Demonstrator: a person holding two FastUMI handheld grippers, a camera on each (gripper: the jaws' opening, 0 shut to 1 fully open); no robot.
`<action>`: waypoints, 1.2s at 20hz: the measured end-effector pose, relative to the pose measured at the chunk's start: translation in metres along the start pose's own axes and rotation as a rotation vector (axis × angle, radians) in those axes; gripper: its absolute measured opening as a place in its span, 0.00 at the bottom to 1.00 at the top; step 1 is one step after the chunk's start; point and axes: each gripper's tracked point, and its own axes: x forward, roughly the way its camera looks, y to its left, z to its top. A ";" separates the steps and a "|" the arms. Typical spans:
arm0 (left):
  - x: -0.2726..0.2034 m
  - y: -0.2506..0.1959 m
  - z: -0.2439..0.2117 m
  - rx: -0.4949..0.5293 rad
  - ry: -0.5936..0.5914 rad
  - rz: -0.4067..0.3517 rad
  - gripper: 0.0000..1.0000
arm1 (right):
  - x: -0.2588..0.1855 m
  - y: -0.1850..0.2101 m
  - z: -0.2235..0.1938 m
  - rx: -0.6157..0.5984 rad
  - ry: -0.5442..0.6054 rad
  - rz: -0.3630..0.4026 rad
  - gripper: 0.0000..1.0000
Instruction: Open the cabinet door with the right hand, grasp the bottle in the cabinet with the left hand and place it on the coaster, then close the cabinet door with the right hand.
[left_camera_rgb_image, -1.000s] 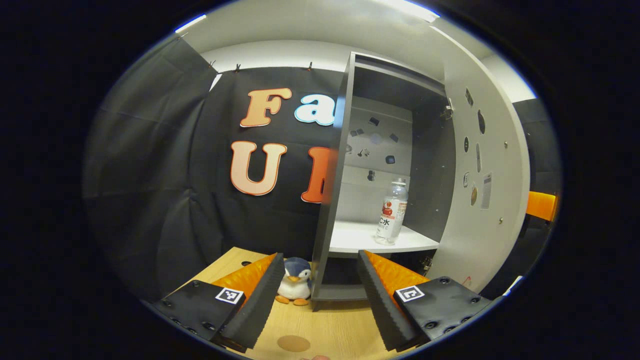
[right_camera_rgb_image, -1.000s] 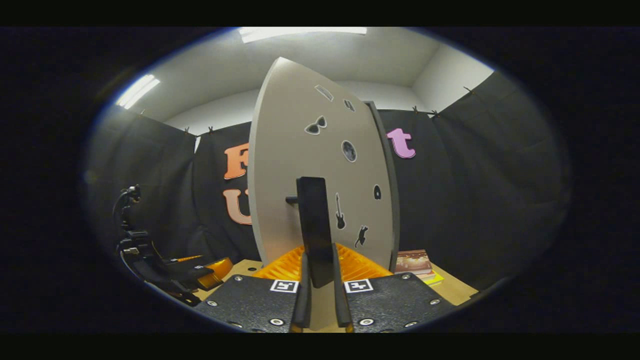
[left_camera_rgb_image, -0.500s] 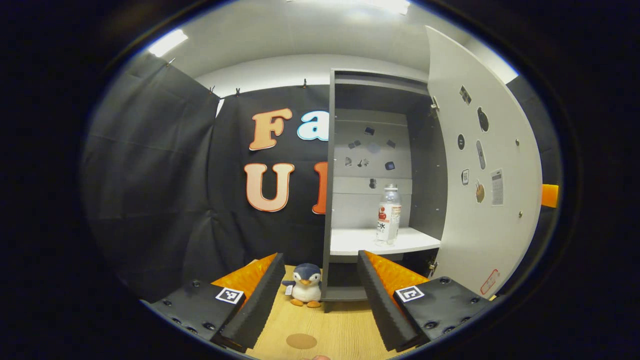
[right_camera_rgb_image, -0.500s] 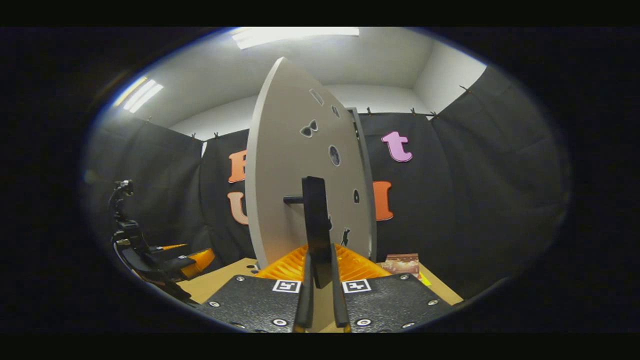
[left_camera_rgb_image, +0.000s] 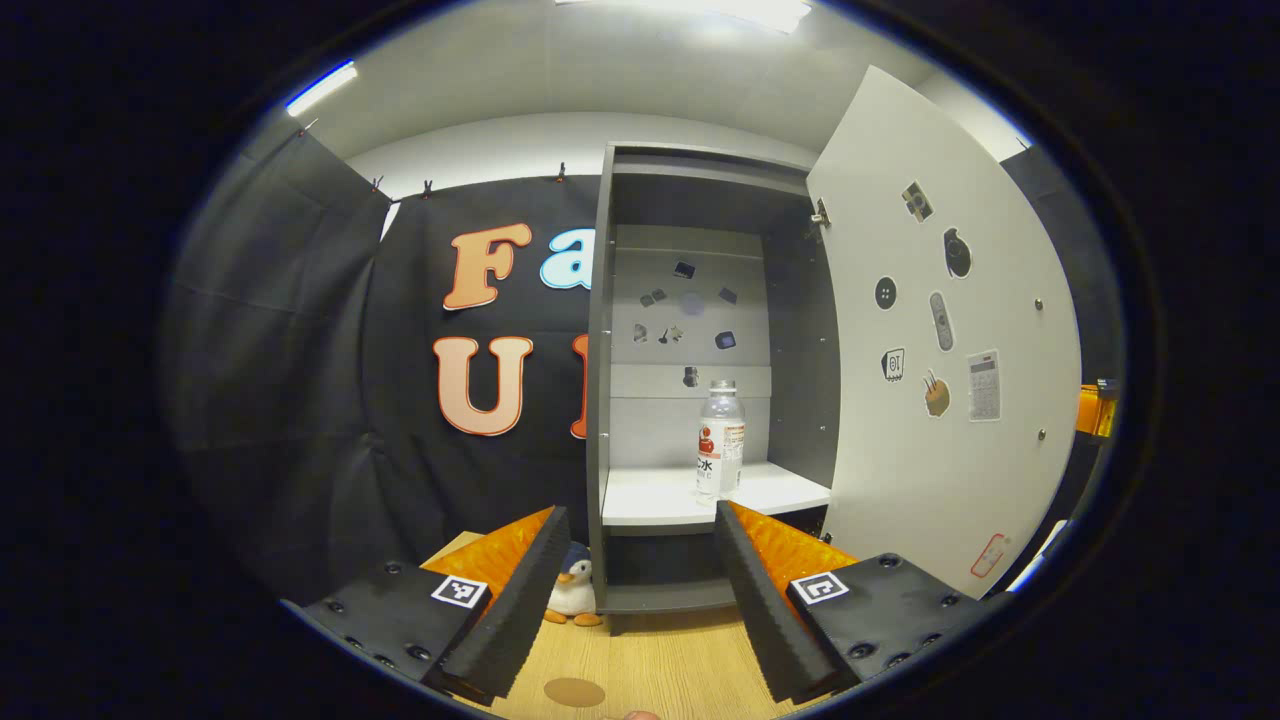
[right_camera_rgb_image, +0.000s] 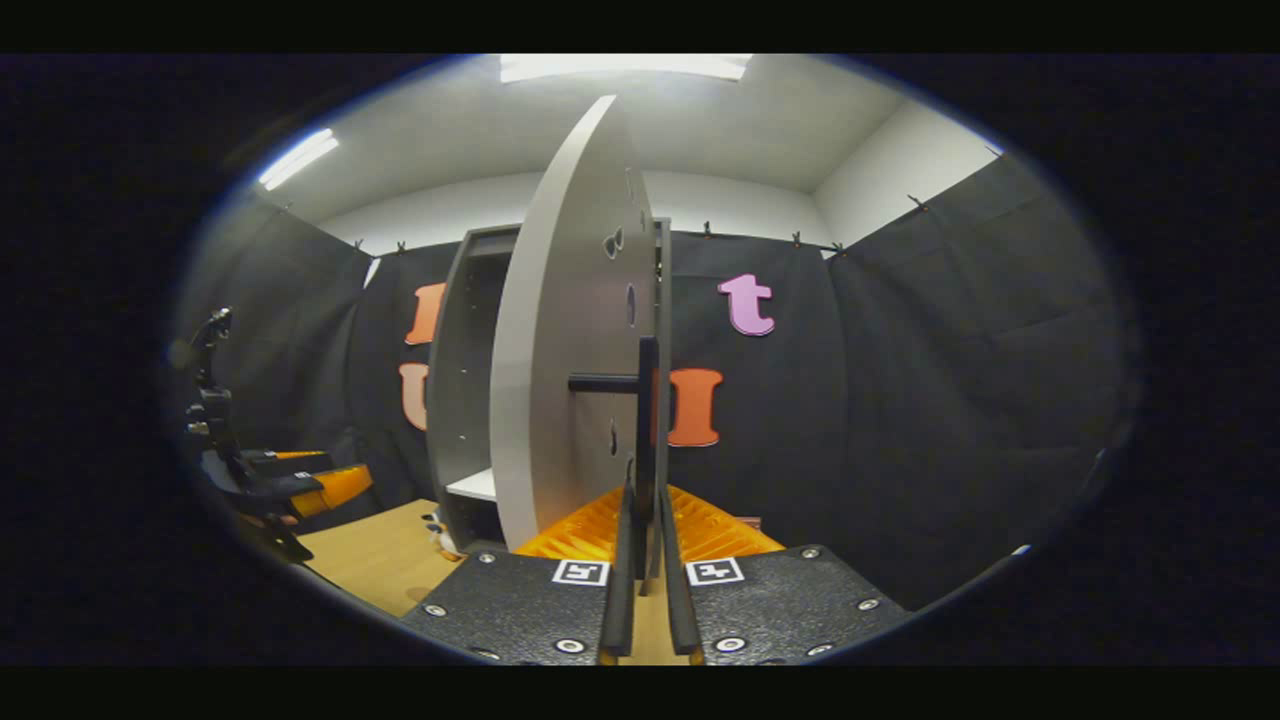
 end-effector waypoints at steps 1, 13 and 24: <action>0.001 -0.003 -0.002 -0.001 0.006 -0.007 0.94 | -0.001 -0.007 -0.003 0.012 0.016 -0.003 0.13; 0.004 -0.017 0.007 0.010 -0.014 -0.046 0.95 | -0.001 -0.042 -0.006 0.048 0.044 -0.019 0.59; 0.004 -0.057 0.012 -0.004 -0.023 -0.114 0.95 | -0.080 -0.073 0.022 0.077 -0.004 -0.112 0.73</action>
